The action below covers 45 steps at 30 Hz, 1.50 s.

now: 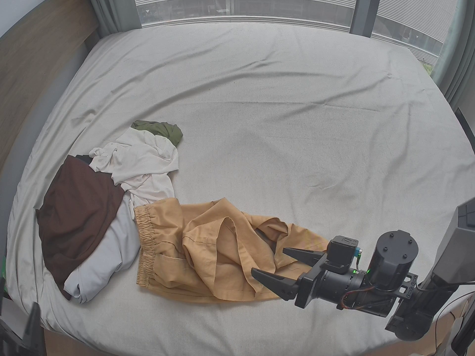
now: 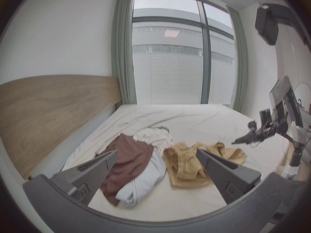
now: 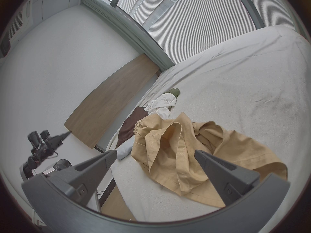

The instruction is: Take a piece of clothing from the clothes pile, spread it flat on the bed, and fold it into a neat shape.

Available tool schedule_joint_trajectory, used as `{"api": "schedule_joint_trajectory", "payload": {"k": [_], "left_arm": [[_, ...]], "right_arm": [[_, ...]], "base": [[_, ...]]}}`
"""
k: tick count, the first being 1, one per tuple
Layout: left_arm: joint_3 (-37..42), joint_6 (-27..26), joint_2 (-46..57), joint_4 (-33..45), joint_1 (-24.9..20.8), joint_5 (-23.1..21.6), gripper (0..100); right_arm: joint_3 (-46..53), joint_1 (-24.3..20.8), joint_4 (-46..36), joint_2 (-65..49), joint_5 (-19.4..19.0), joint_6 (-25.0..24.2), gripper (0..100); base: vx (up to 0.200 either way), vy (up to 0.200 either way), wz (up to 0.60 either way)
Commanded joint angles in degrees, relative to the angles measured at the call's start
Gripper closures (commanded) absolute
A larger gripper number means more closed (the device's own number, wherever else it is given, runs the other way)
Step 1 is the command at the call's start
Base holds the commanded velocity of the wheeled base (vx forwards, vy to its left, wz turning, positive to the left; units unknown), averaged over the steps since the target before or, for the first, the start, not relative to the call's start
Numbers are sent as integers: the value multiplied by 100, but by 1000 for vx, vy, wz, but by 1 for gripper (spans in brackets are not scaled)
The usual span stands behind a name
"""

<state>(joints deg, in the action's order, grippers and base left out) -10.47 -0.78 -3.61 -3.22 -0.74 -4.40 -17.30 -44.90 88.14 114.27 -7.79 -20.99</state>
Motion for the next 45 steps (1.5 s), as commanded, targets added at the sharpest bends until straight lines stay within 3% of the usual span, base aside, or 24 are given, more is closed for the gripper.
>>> {"api": "schedule_joint_trajectory", "payload": {"k": [1, 2, 4, 5, 12, 13, 22, 37, 45], "left_arm": [[-588, 333, -1476, -12, -541, -623, 0], [-588, 333, -1476, -12, -541, -623, 0], [-728, 1344, -2047, -100, -673, -966, 0], [-807, 1502, -2276, -197, -699, -1072, 0], [-983, 1563, -3577, -1172, -725, -1617, 0], [-1045, 1572, -3999, -1427, -725, -1880, 0], [-1220, 1836, -4798, -1682, -681, -2689, 0], [-1317, 1915, -5572, -1972, -567, -2724, 0], [-1133, 1625, -6820, -2359, -567, -2671, 0]], "right_arm": [[-63, -54, 10, 271, -30, -28, 0], [-63, -54, 10, 271, -30, -28, 0], [-54, -28, 10, 244, -38, -72, 0], [-81, -1, 10, 244, -47, -89, 0], [-125, -19, 10, 253, -135, -116, 0], [-142, -1, 10, 244, -144, -116, 0], [-72, 333, 19, 165, -434, -19, 0], [236, 552, 19, -441, -671, -72, 0], [280, 675, 10, -441, -715, -98, 0]], "base": [[0, 0, 0], [0, 0, 0], [0, 0, 0], [0, 0, 0], [0, 0, 0], [0, 0, 0], [0, 0, 0], [0, 0, 0], [0, 0, 0]]}}
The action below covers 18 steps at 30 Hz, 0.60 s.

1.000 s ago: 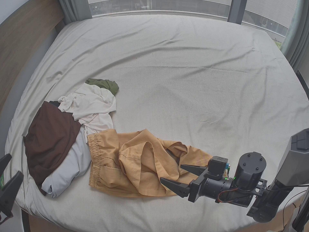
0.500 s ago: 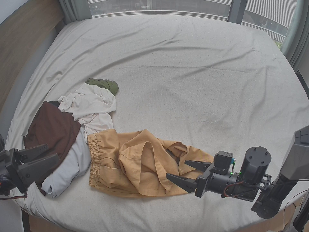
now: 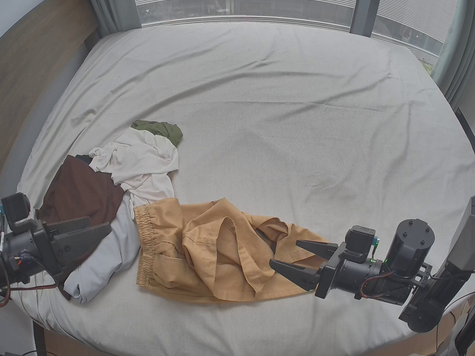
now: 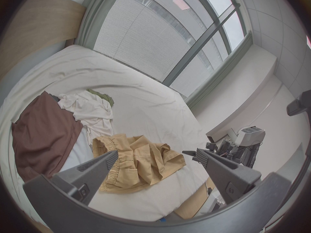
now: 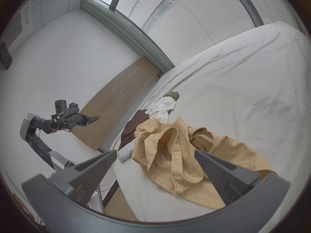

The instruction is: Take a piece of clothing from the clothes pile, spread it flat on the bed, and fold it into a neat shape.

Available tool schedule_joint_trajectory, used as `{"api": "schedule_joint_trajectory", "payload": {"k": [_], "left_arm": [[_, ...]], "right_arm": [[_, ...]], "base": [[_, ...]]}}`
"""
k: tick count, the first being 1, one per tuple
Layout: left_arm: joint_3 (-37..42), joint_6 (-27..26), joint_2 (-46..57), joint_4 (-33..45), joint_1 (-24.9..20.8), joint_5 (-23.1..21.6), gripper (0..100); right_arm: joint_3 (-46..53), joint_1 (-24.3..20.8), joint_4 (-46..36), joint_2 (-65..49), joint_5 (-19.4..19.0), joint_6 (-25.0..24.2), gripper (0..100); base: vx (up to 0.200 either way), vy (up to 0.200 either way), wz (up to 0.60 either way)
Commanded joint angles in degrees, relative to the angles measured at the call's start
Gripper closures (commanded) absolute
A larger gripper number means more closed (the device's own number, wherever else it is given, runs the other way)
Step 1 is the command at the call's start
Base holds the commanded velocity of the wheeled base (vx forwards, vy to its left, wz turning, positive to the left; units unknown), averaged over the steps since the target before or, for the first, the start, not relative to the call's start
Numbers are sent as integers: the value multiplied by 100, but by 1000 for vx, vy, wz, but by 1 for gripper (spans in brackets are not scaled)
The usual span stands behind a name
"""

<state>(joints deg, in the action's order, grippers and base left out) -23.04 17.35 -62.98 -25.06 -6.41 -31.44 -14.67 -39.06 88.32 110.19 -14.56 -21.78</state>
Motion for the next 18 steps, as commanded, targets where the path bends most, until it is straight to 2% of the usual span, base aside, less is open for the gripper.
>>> {"api": "schedule_joint_trajectory", "payload": {"k": [1, 5, 8, 18], "left_arm": [[195, -320, -1120, -376, 26, 33, 0], [687, -372, -1525, -1220, 219, -3, 0], [748, -346, -1727, -1528, 246, -20, 0], [889, -346, -2342, -1827, 272, -29, 0]], "right_arm": [[16, 109, 1, -15, -83, -19, 0], [25, 100, 1, -24, -91, -19, 0], [8, 74, 1, -42, -83, -19, 0], [-19, 74, -8, -50, -65, -19, 0]], "base": [[0, 0, 0], [0, 0, 0], [0, 0, 0], [0, 0, 0]]}}
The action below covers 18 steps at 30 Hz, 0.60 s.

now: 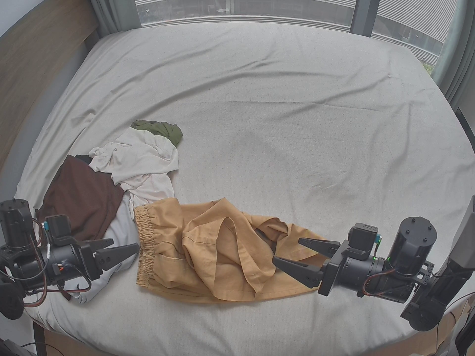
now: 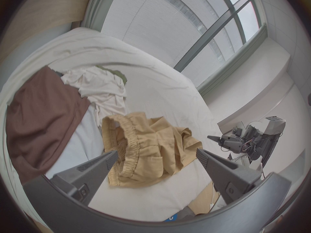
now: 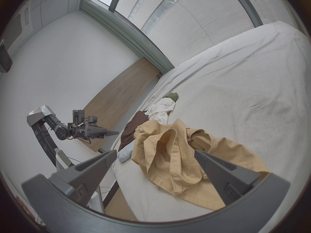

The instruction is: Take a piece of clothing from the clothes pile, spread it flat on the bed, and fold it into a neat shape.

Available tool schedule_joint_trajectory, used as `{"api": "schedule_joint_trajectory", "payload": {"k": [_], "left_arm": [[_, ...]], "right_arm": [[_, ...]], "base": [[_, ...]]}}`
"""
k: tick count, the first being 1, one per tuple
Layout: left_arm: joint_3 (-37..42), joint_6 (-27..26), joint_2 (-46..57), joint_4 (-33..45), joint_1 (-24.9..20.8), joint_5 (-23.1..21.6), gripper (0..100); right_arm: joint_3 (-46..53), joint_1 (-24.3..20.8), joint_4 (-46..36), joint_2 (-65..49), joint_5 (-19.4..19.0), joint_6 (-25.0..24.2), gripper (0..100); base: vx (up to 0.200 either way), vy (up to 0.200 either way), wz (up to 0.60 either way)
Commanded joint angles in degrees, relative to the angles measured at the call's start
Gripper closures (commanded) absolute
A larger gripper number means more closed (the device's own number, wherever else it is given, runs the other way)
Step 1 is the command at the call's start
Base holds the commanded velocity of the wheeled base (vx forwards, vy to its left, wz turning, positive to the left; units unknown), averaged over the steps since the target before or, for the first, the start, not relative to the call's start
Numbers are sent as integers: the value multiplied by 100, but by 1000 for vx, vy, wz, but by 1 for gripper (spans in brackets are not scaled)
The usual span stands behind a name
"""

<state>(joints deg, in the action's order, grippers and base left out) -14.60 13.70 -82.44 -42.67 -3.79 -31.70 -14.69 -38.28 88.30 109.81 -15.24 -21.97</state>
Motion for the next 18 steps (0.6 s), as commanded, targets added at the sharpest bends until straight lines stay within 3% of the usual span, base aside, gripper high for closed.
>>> {"api": "schedule_joint_trajectory", "payload": {"k": [1, 13, 18], "left_arm": [[54, 18, -465, -119, 10, -21, 0], [160, 36, -1415, -1253, -16, -162, 0], [256, 54, -1951, -2070, -43, -162, 0]], "right_arm": [[-16, -4, -5, -13, 3, -1, 0], [-34, 40, 3, -21, 3, -1, 0], [-60, 40, -5, -21, 3, -1, 0]], "base": [[0, 0, 0], [0, 0, 0], [0, 0, 0]]}}
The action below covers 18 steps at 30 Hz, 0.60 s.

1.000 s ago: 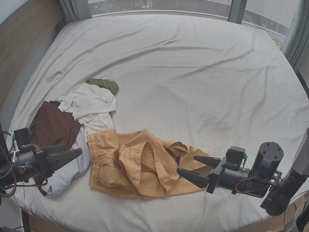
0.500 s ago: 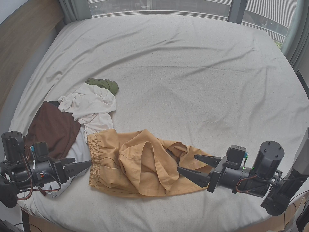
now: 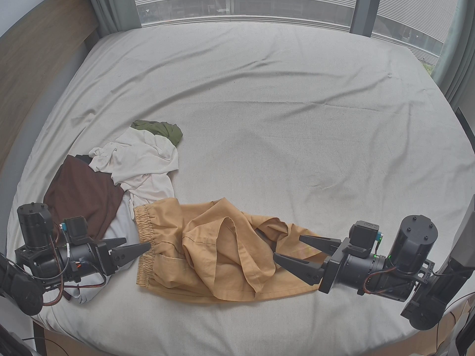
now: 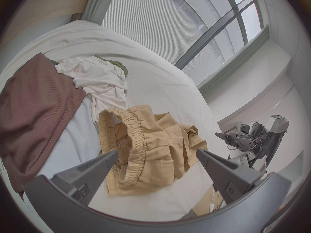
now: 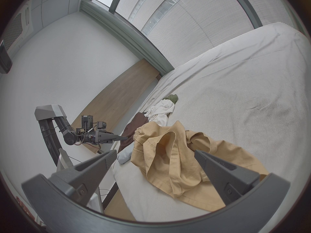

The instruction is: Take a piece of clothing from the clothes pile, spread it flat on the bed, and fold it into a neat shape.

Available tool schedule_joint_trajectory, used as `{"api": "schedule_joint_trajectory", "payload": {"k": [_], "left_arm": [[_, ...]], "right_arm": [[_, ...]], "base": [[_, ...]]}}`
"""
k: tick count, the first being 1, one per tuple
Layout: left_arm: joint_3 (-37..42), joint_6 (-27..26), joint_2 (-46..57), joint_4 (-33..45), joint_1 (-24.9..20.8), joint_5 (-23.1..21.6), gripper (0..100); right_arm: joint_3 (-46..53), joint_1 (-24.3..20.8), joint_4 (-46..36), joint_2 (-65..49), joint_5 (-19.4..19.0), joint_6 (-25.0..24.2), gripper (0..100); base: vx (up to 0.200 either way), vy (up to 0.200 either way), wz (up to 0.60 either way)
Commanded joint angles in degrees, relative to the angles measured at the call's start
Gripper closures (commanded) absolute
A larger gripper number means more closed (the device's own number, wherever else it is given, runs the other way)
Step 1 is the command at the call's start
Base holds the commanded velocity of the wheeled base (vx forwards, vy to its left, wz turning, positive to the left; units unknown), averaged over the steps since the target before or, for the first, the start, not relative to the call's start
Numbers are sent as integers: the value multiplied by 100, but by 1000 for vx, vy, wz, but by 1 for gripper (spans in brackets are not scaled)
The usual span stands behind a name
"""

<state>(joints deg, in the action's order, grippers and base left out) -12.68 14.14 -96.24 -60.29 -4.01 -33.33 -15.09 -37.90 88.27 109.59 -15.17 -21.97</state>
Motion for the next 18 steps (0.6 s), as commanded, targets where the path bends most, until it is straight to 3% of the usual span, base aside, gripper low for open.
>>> {"api": "schedule_joint_trajectory", "payload": {"k": [1, 14, 18], "left_arm": [[64, 45, -659, -430, -21, -7, 0], [240, 889, -2214, -2865, -197, 19, 0], [204, 1029, -2346, -2874, -293, 11, 0]], "right_arm": [[-20, 2, 6, 1, -4, -1, 0], [-29, -24, 6, 1, -13, -1, 0], [-46, -16, -3, 1, -13, -1, 0]], "base": [[0, 0, 0], [0, 0, 0], [0, 0, 0]]}}
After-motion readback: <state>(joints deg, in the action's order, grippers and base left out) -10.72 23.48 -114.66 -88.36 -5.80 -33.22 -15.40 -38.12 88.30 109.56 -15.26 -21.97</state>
